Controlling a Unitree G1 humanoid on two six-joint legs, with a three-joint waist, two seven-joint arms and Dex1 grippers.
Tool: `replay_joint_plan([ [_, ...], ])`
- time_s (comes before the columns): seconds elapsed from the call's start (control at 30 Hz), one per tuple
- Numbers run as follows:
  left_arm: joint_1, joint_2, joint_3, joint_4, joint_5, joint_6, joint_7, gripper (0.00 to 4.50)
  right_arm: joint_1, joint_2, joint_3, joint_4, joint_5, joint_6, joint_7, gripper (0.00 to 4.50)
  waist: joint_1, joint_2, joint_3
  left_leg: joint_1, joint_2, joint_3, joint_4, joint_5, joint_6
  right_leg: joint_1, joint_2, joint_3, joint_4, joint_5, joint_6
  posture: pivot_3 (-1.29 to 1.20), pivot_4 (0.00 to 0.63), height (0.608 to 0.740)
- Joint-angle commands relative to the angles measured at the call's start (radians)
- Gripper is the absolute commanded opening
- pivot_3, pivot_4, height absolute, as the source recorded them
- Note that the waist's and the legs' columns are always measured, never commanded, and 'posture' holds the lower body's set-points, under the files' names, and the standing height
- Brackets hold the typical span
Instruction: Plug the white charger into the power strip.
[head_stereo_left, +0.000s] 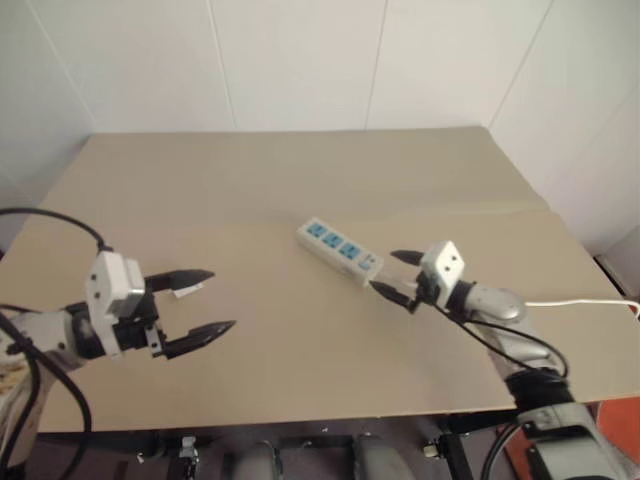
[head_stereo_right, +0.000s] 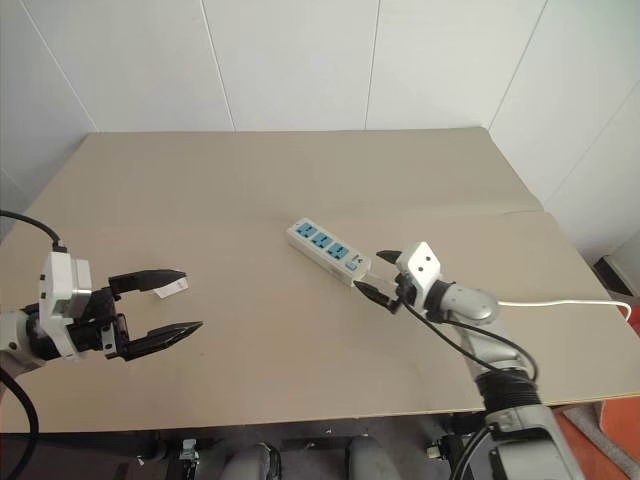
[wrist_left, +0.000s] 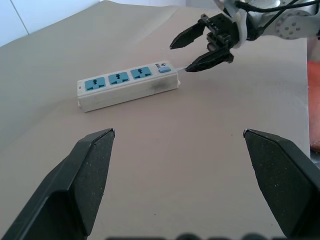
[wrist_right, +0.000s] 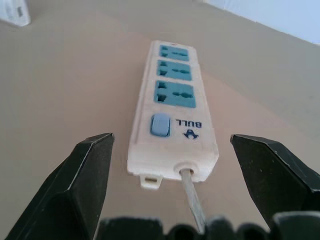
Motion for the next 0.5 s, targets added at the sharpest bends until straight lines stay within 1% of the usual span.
replay_joint_plan([
  [0.03,-0.018,0.017,0.008,0.0,0.001,-0.024,-0.008,4.5,-0.067,0.047,-0.033,0.046,-0.017,0.025,-0.072,4.42,0.0,0.0,0.0,0.0,0.0,0.0,0.0,0.0,0.0,0.0,0.0,0.0,0.0,0.0,0.0,0.0,0.15,0.74],
  [0.2,-0.024,0.021,0.009,0.0,0.0,-0.022,-0.012,4.5,-0.146,0.111,-0.025,0.171,-0.065,-0.009,-0.123,4.42,0.0,0.0,0.0,0.0,0.0,0.0,0.0,0.0,0.0,-0.001,0.0,0.0,0.0,0.0,0.0,0.0,0.15,0.74],
  [0.37,-0.012,0.021,0.022,-0.006,-0.002,-0.021,-0.013,4.5,-0.175,0.127,-0.028,0.277,-0.075,-0.031,-0.099,4.42,0.0,0.0,0.0,0.0,0.0,0.0,0.0,0.0,0.0,0.0,0.0,0.0,0.0,0.0,0.0,0.0,0.15,0.74],
  [0.5,-0.006,0.02,0.027,-0.011,-0.004,-0.021,-0.009,4.5,-0.17,0.132,-0.023,0.299,-0.079,-0.038,-0.073,4.42,0.0,0.0,0.0,0.0,0.0,0.0,0.0,0.0,0.0,0.0,0.0,0.0,0.0,0.0,0.0,0.0,0.15,0.74],
])
